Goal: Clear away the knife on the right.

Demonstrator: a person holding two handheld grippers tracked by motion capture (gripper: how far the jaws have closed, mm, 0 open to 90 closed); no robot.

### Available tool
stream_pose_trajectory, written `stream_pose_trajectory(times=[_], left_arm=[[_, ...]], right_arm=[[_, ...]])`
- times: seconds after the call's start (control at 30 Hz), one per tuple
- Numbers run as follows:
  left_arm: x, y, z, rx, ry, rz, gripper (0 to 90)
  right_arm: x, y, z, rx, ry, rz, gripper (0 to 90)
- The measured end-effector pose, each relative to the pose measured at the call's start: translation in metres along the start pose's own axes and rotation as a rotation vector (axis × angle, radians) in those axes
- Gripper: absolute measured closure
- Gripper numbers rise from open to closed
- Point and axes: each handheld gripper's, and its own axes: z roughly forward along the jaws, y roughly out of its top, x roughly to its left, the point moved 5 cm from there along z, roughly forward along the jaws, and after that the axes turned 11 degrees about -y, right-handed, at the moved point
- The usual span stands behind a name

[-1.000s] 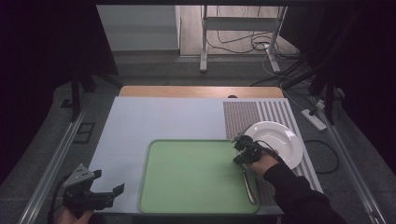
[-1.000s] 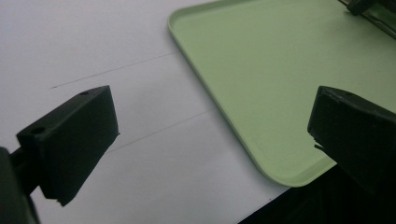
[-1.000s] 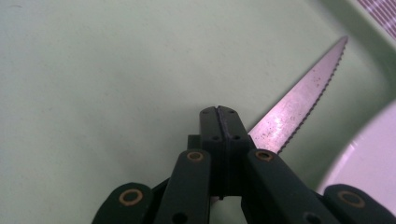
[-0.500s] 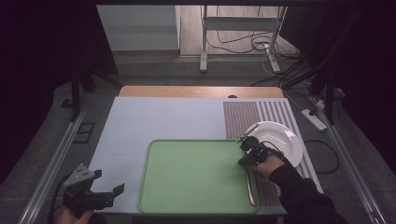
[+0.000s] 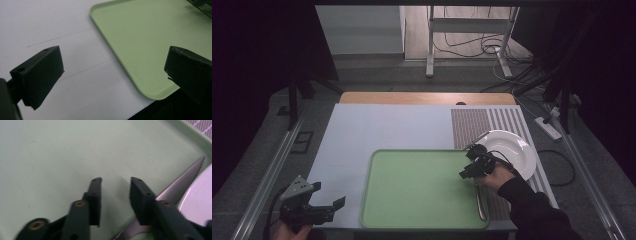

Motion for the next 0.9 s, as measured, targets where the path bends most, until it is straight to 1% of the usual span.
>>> stream_pose_trajectory(times=[0.07, 0.2, 0.27, 0.37, 0.47, 0.57, 0.67, 0.77, 0.9], left_arm=[[0.0, 0.0, 0.0, 0.0, 0.0, -0.001, 1.9], [0.0, 0.0, 0.0, 0.0, 0.0, -0.001, 1.9], [0.0, 0.0, 0.0, 0.0, 0.0, -0.001, 1.9], [0.0, 0.0, 0.0, 0.001, 0.0, 0.0, 1.9], [0.0, 0.0, 0.0, 0.0, 0.0, -0.001, 1.9], [0.0, 0.0, 0.0, 0.001, 0.001, -0.001, 1.9], [0.0, 0.0, 0.0, 0.002, 0.001, -0.001, 1.9], [0.0, 0.0, 0.0, 0.002, 0.002, -0.001, 1.9], [0.0, 0.0, 0.0, 0.002, 0.002, 0.0, 1.9]], right_arm=[[0.001, 0.001, -0.003, -0.013, 0.0, -0.001, 53.3], [0.004, 0.001, -0.011, -0.043, 0.026, 0.012, 43.1], [0.004, 0.001, -0.014, -0.046, 0.014, 0.007, 36.4], [0.003, 0.0, -0.02, -0.063, -0.001, 0.002, 30.7], [0.002, -0.001, -0.025, -0.084, -0.016, -0.008, 26.6], [0.001, -0.004, -0.028, -0.115, -0.013, -0.004, 20.9], [0.0, -0.006, -0.031, -0.129, -0.008, 0.006, 16.9], [0.0, -0.009, -0.033, -0.143, -0.008, 0.004, 12.3], [-0.001, -0.014, -0.035, -0.154, -0.015, 0.002, 9.1]])
